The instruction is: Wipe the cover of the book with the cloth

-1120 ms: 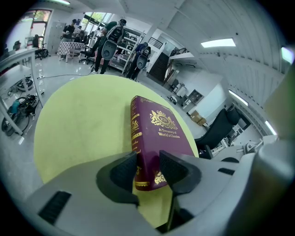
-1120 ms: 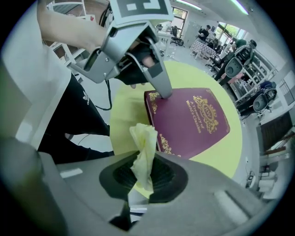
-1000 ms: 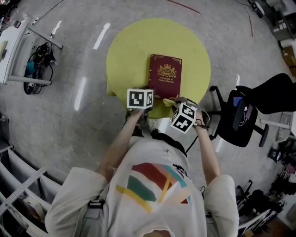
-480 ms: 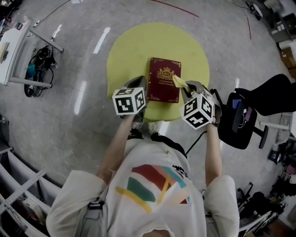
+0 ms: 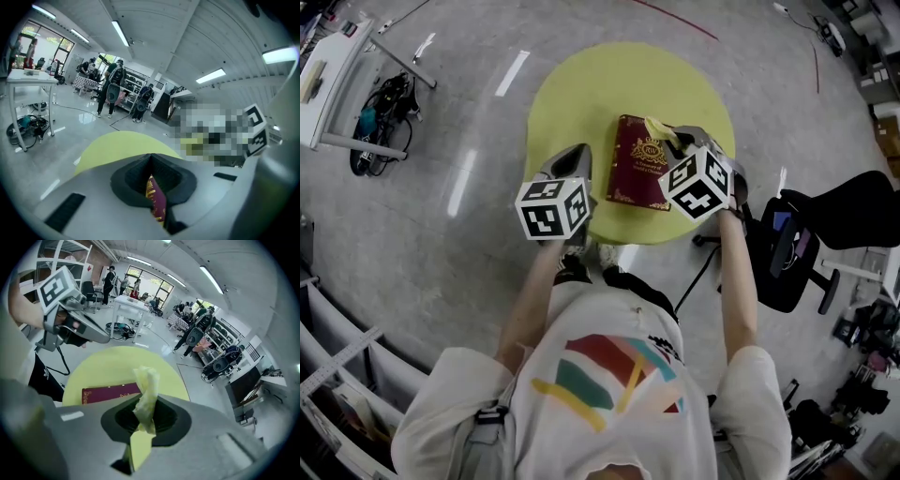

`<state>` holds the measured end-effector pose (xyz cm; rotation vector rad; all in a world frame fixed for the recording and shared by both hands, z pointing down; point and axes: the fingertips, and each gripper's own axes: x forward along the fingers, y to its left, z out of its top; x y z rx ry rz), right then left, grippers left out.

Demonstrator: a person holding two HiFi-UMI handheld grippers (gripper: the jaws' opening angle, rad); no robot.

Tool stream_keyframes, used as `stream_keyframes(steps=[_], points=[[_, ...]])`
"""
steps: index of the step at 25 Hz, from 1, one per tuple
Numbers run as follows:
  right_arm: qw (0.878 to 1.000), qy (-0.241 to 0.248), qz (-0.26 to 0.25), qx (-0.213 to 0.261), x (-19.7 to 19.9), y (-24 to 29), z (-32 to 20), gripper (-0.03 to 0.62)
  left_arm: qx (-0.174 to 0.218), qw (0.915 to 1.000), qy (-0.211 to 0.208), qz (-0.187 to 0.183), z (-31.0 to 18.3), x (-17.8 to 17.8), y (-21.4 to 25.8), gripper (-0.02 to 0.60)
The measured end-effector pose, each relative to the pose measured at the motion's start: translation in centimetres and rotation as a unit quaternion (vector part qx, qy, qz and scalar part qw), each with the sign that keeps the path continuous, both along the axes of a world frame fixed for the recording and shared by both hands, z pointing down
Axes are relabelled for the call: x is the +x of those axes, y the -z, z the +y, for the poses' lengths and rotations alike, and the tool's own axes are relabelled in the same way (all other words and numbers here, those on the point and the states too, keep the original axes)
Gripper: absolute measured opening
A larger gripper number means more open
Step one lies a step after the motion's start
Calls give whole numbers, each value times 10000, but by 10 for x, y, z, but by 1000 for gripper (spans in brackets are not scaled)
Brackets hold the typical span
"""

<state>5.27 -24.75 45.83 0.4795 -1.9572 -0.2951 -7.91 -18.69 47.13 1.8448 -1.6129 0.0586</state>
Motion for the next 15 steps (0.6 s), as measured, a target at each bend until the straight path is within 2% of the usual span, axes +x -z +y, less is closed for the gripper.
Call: stream_keyframes(steps=[8,12,15], points=[[9972,202,691,-218,-29,-63,-53,28,517,9980,127,-338,9,-19,26,15],[9923,358,1080,-487,-39,-98,-60,28,555,9974,255,-387,15,-26,29,15],[9880,529,1357,-522,-48,-116,-61,28,525,9971,368,-410,17,-36,28,15]])
